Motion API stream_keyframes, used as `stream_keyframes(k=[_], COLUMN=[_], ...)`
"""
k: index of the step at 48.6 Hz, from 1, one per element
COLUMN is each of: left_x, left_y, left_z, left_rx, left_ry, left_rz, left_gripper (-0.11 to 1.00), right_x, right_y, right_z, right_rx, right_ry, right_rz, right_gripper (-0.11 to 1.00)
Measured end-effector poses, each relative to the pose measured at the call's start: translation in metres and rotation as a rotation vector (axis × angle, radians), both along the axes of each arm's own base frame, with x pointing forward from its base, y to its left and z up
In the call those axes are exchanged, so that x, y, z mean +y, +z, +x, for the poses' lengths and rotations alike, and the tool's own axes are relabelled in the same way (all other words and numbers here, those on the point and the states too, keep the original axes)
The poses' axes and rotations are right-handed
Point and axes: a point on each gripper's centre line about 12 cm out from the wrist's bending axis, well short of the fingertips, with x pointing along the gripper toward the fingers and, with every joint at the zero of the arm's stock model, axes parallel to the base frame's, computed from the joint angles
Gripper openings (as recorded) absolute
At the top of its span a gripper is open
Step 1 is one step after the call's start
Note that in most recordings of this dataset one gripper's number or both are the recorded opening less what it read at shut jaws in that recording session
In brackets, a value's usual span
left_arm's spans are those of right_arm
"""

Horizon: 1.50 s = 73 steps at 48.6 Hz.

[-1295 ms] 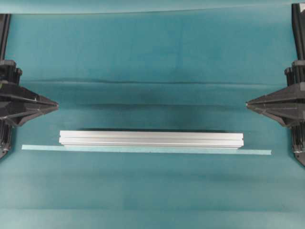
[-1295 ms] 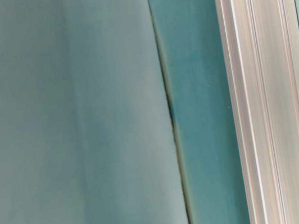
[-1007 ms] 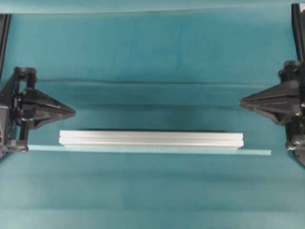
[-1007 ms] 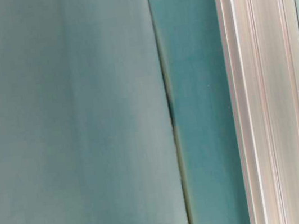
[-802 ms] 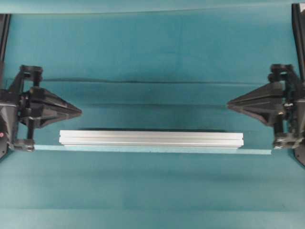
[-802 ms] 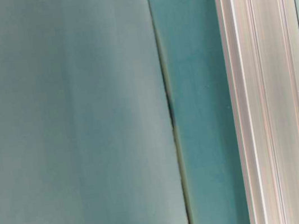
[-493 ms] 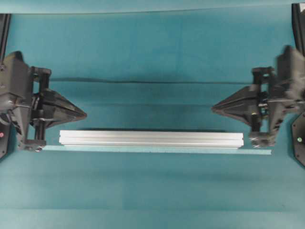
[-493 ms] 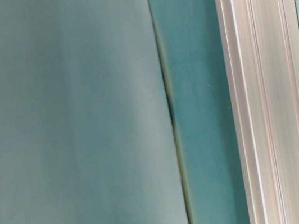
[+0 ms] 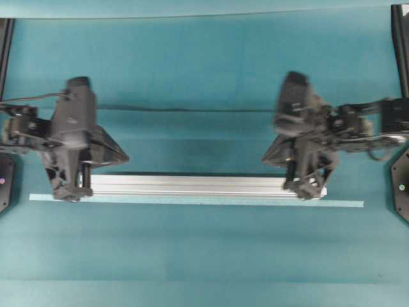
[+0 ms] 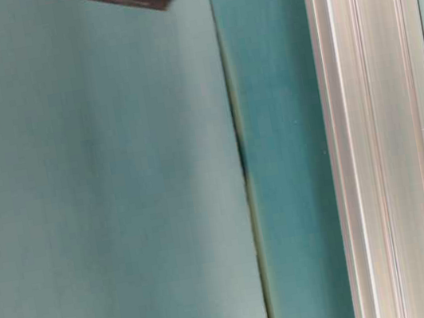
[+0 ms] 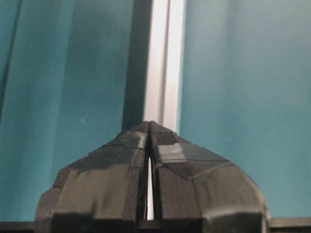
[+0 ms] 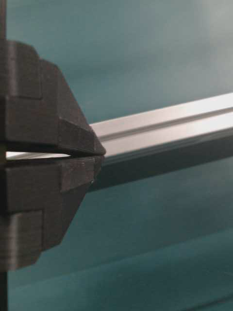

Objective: Lift the metal rail with both hands.
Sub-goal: 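Move both grippers inward and down over the two ends of the silver rail, then lower both open grippers around the rail and close them on it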

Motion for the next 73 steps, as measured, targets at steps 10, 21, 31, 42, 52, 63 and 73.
stream_keyframes(k=[10, 21, 31, 42, 52, 63, 73], left_x=[0.004, 0.006, 0.007, 0.007, 0.007, 0.0, -0.007], left_y=[-0.011, -0.029, -0.037, -0.037, -0.044, -0.054, -0.061], left_z=[0.01, 0.023, 0.037, 0.04, 0.038, 0.038, 0.039], left_rx=[0.124, 0.259, 0.3, 0.285, 0.274, 0.298, 0.302], left_ry=[0.013, 0.018, 0.019, 0.016, 0.015, 0.029, 0.021], left_rz=[-0.004, -0.012, -0.013, -0.007, -0.008, -0.033, -0.04], left_gripper=[-0.01, -0.01, -0.01, 0.0, 0.37, 0.96, 0.97], right_x=[-0.001, -0.001, 0.0, 0.003, 0.008, 0.017, 0.022], right_y=[-0.004, -0.01, -0.014, -0.019, -0.021, -0.035, -0.045], right_z=[0.017, 0.025, 0.031, 0.032, 0.033, 0.028, 0.029], right_rx=[0.161, 0.262, 0.296, 0.308, 0.308, 0.345, 0.343], right_ry=[0.024, 0.042, 0.052, 0.062, 0.075, 0.161, 0.249], right_rz=[0.001, 0.006, 0.007, 0.006, 0.005, -0.028, -0.068], right_gripper=[0.01, 0.01, 0.01, 0.1, 0.58, 0.96, 0.96])
